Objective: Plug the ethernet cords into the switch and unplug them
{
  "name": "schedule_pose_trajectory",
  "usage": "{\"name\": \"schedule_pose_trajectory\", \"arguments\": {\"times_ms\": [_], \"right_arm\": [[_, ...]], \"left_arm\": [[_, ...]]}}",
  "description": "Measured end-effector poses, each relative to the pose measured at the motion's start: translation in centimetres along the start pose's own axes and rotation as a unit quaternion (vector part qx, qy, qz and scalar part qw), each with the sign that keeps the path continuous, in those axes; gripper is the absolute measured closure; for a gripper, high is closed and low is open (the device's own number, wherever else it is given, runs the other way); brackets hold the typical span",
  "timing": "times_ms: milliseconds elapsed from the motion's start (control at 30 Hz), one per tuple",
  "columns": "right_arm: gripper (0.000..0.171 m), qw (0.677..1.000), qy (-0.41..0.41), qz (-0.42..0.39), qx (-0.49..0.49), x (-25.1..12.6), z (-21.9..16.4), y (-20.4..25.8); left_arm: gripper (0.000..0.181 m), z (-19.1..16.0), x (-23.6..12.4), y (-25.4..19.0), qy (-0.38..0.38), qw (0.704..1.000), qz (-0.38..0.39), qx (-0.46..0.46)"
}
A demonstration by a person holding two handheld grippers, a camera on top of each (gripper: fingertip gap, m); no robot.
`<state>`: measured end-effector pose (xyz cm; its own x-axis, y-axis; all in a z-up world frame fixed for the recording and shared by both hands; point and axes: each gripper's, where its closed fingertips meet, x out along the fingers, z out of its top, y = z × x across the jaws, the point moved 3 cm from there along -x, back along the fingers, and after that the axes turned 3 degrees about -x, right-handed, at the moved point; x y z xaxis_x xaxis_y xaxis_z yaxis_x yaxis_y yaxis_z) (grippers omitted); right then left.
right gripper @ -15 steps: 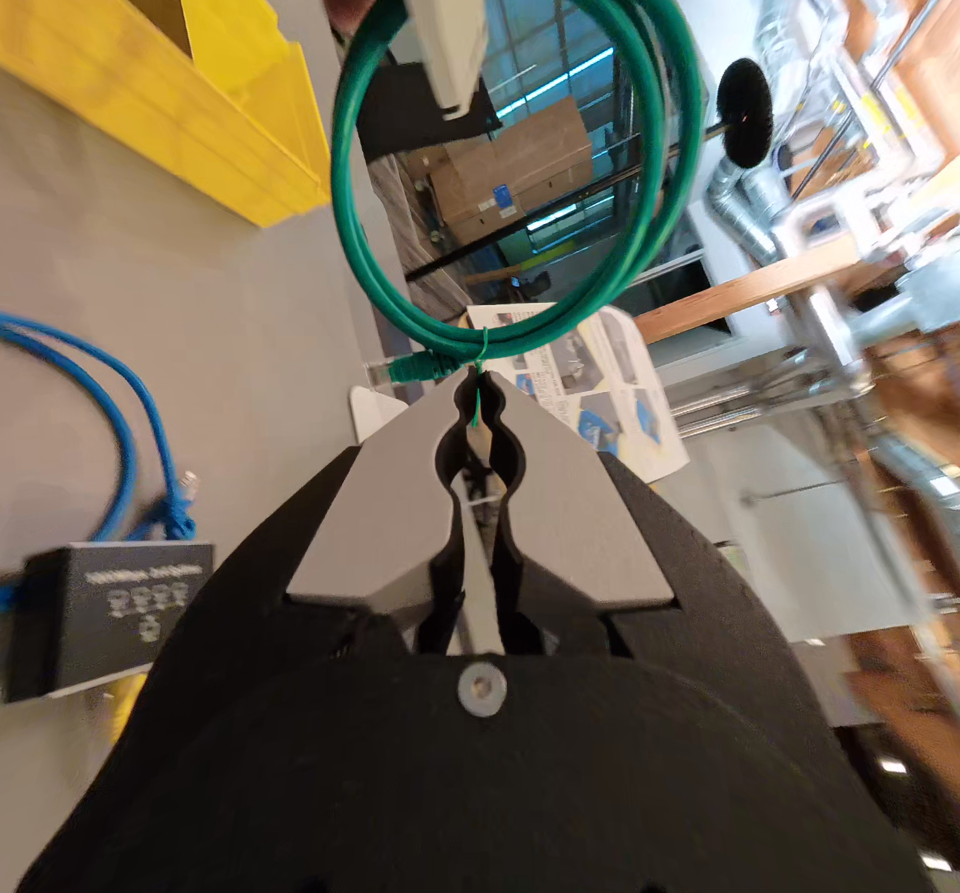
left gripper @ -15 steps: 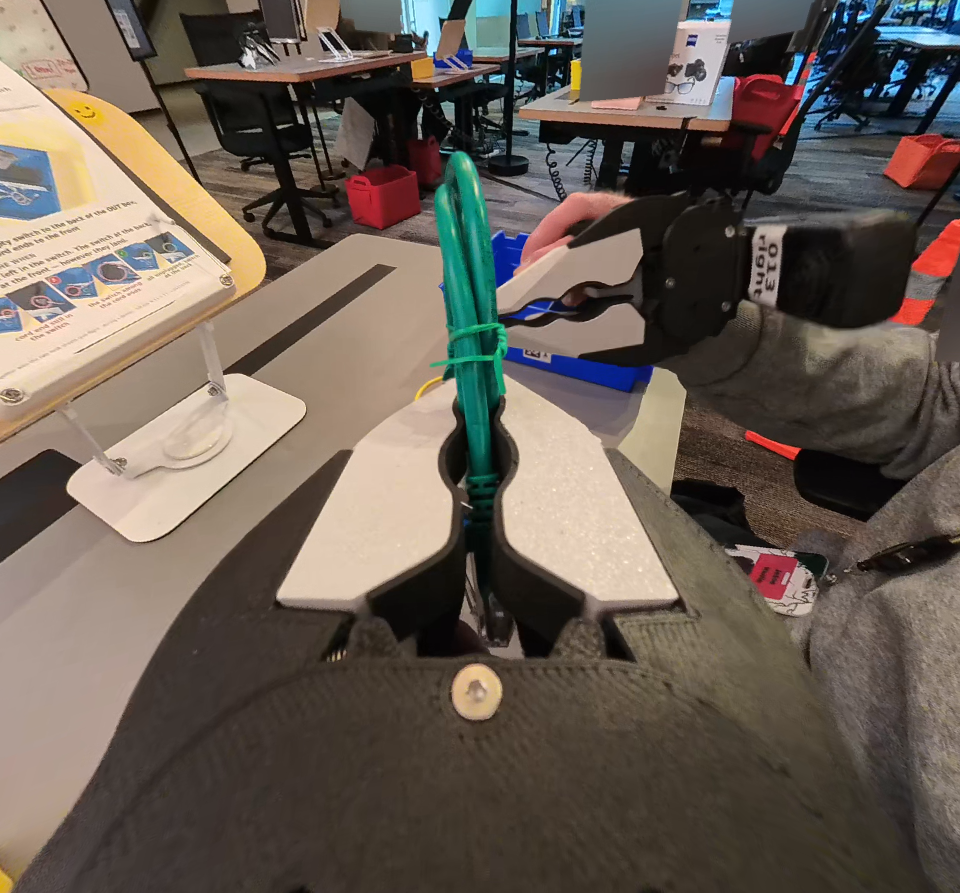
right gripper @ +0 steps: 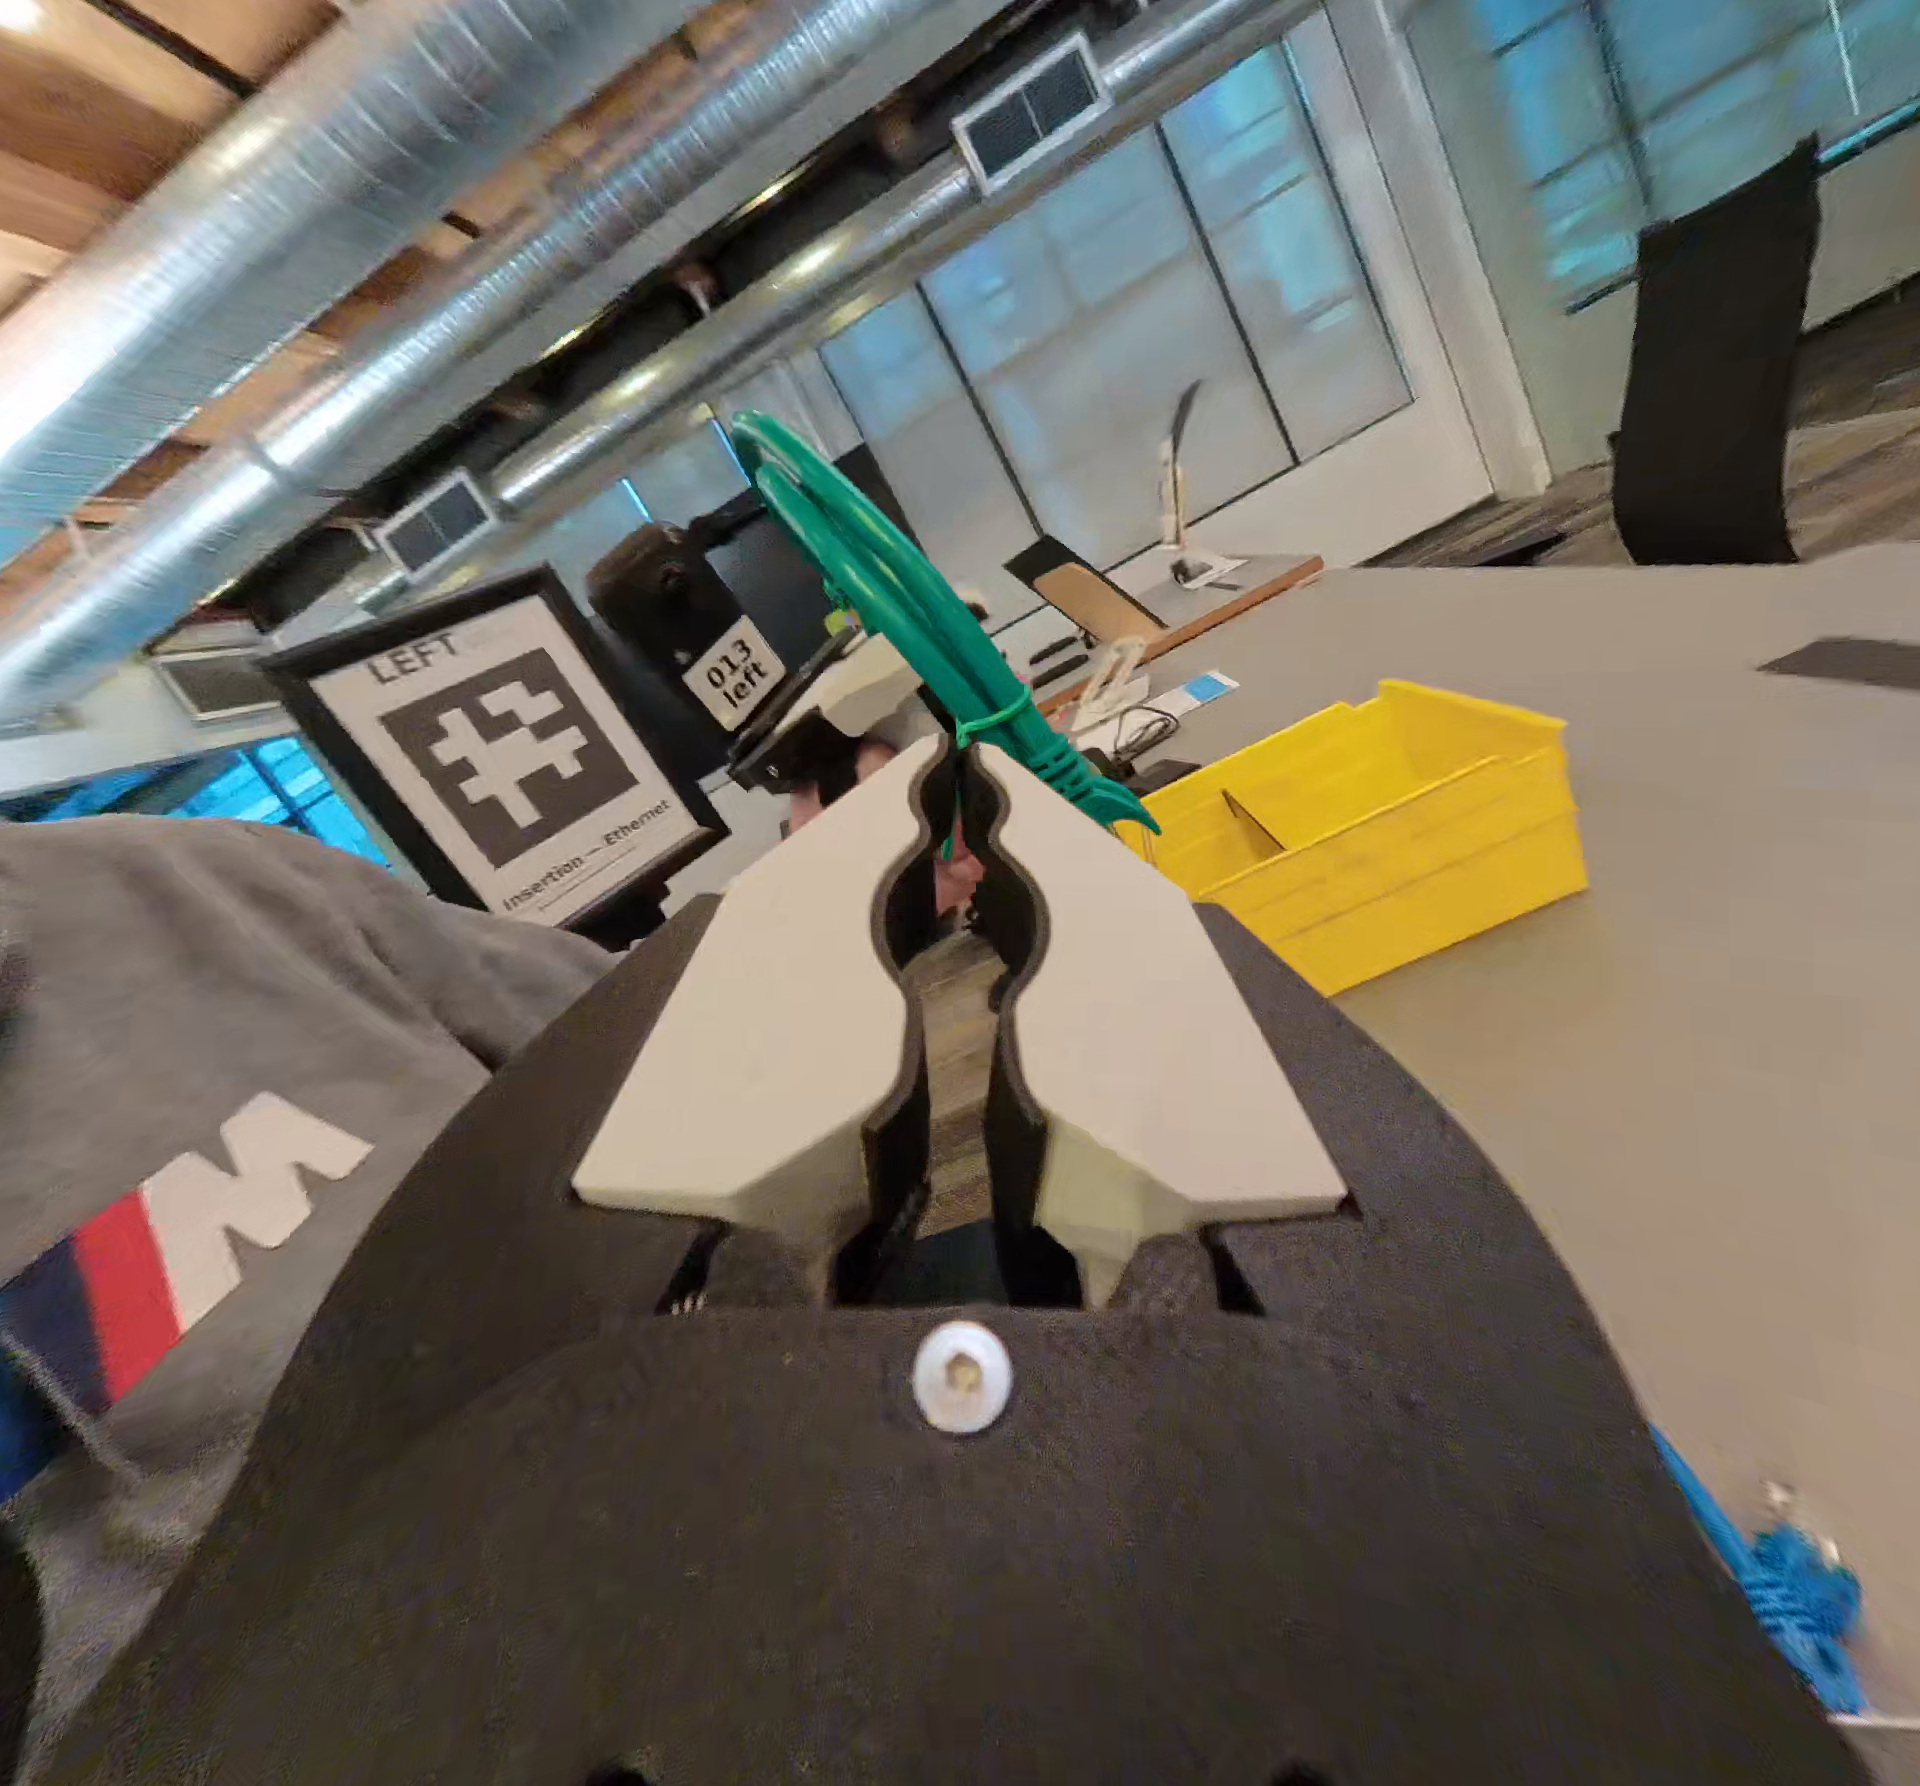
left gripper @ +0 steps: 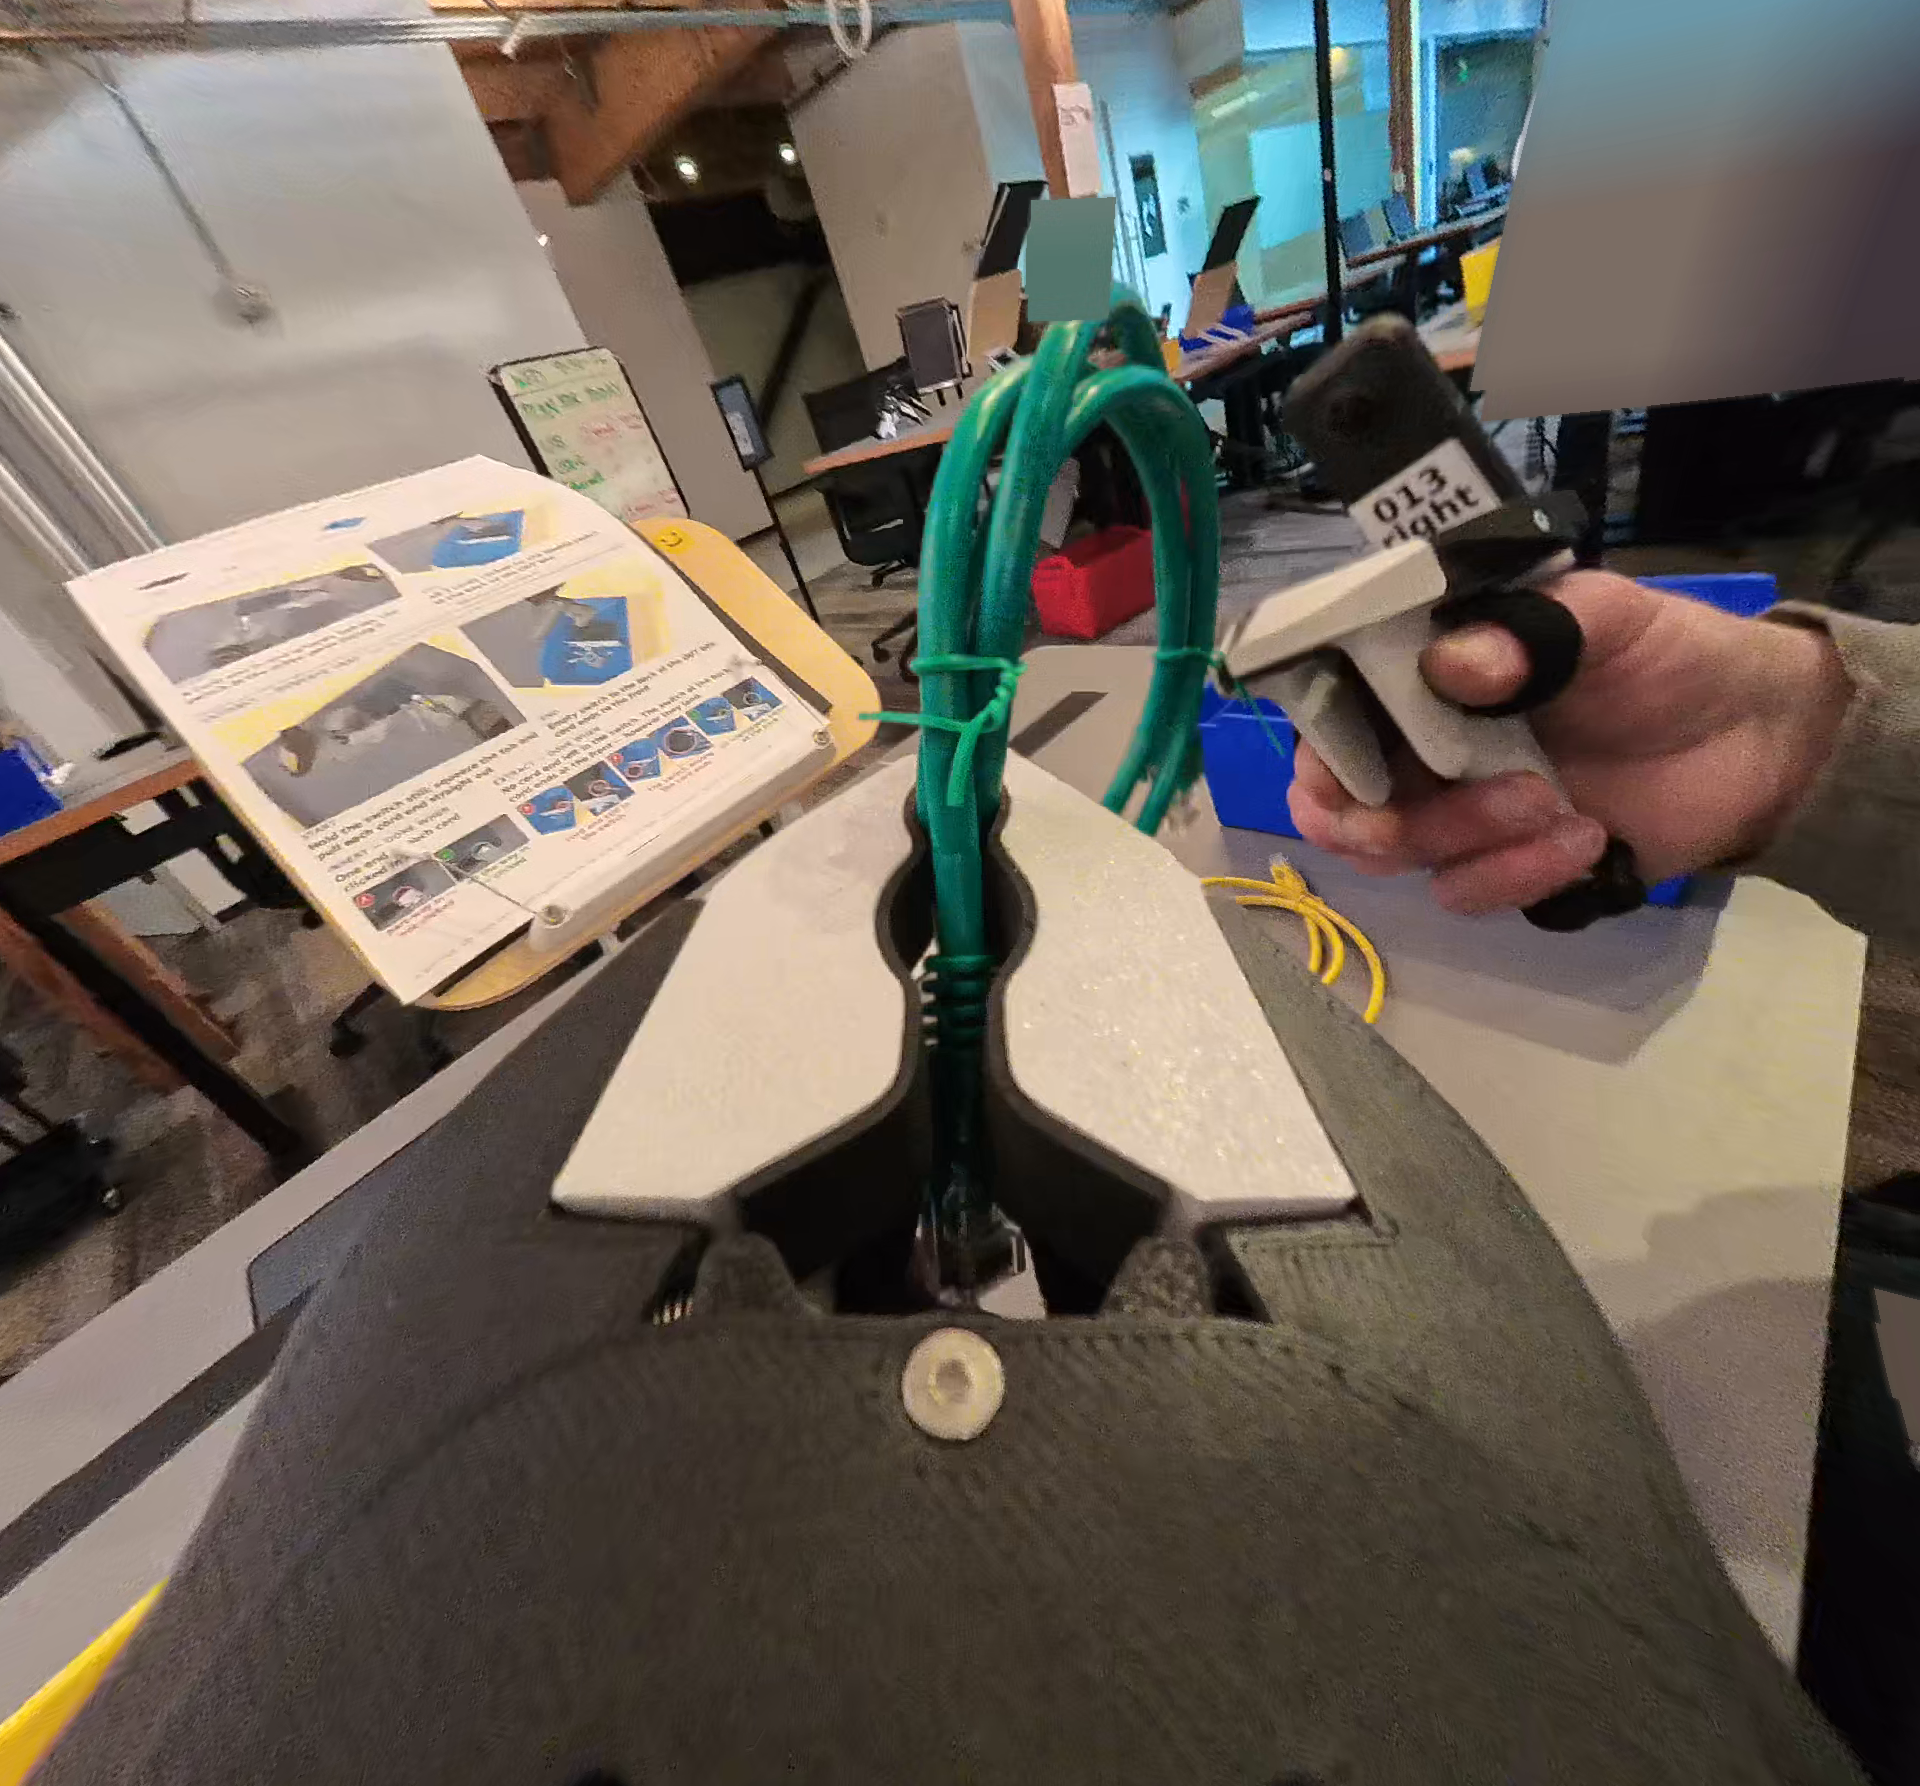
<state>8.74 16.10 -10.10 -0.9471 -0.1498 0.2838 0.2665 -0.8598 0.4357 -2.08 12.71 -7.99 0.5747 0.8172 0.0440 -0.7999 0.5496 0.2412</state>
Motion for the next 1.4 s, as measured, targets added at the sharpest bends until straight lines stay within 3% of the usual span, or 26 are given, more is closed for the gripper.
{"name": "schedule_pose_trajectory", "arguments": {"times_ms": [67,133,200,333,433,533,600,733,867,933,1000,1133,1200,1267,1333,1400], "right_arm": [[0.171,0.999,0.001,-0.029,-0.03,0.2,-0.1,-0.6],[0.147,0.987,0.018,-0.09,-0.132,0.1,0.2,-1.0],[0.14,0.944,0.058,-0.168,-0.279,-0.2,0.5,-1.1],[0.136,0.801,0.144,-0.272,-0.513,-0.3,0.3,-1.1],[0.141,0.7,0.183,-0.324,-0.609,0.2,-0.1,-1.3],[0.15,0.559,0.212,-0.373,-0.71,0.4,-0.3,-1.6],[0.151,0.5,0.212,-0.397,-0.74,0.4,-0.1,-1.5],[0.157,0.453,0.188,-0.423,-0.762,0.2,1.0,-0.6],[0.167,0.444,0.195,-0.426,-0.764,0.1,1.0,-0.8],[0.171,0.452,0.196,-0.425,-0.759,0.0,1.1,-0.8],[0.171,0.497,0.204,-0.413,-0.735,-0.1,1.0,-0.9],[0.171,0.71,0.152,-0.361,-0.586,-0.2,1.4,-0.6],[0.171,0.849,0.087,-0.293,-0.431,0.1,1.6,-0.2],[0.171,0.948,0.004,-0.192,-0.253,0.3,2.1,0.6],[0.171,0.99,-0.063,-0.085,-0.09,0.5,2.3,1.0],[0.171,0.995,-0.096,0.024,-0.023,1.2,1.7,2.2]], "left_arm": [[0.178,-0.2,-0.1,0.3,0.006,1.0,-0.007,-0.009],[0.178,-0.2,-0.1,0.5,0.005,1.0,0.0,-0.011],[0.178,-0.3,0.0,0.4,0.012,1.0,-0.008,-0.017],[0.178,-0.4,0.1,0.4,0.017,0.999,-0.017,-0.047],[0.178,-0.3,0.2,0.1,0.021,0.998,-0.017,-0.056],[0.178,-0.1,0.4,-0.6,0.027,0.998,-0.023,-0.06],[0.178,0.0,0.4,-1.0,0.028,0.997,-0.024,-0.065],[0.178,0.1,0.5,-1.4,0.028,0.995,-0.032,-0.086],[0.178,0.3,0.5,-1.8,0.026,0.993,-0.045,-0.106],[0.178,0.2,0.5,-1.8,0.026,0.993,-0.045,-0.106],[0.178,0.2,0.5,-1.7,0.023,0.993,-0.042,-0.104],[0.178,0.3,0.5,-1.7,0.009,0.999,-0.018,-0.042],[0.178,0.4,0.4,-1.2,-0.004,1.0,0.005,-0.009],[0.177,0.7,0.1,-0.8,-0.032,0.999,0.016,0.014],[0.177,0.4,0.0,-0.2,-0.043,0.998,0.038,0.037],[0.176,0.1,-0.1,0.2,-0.066,0.995,0.053,0.045]]}}
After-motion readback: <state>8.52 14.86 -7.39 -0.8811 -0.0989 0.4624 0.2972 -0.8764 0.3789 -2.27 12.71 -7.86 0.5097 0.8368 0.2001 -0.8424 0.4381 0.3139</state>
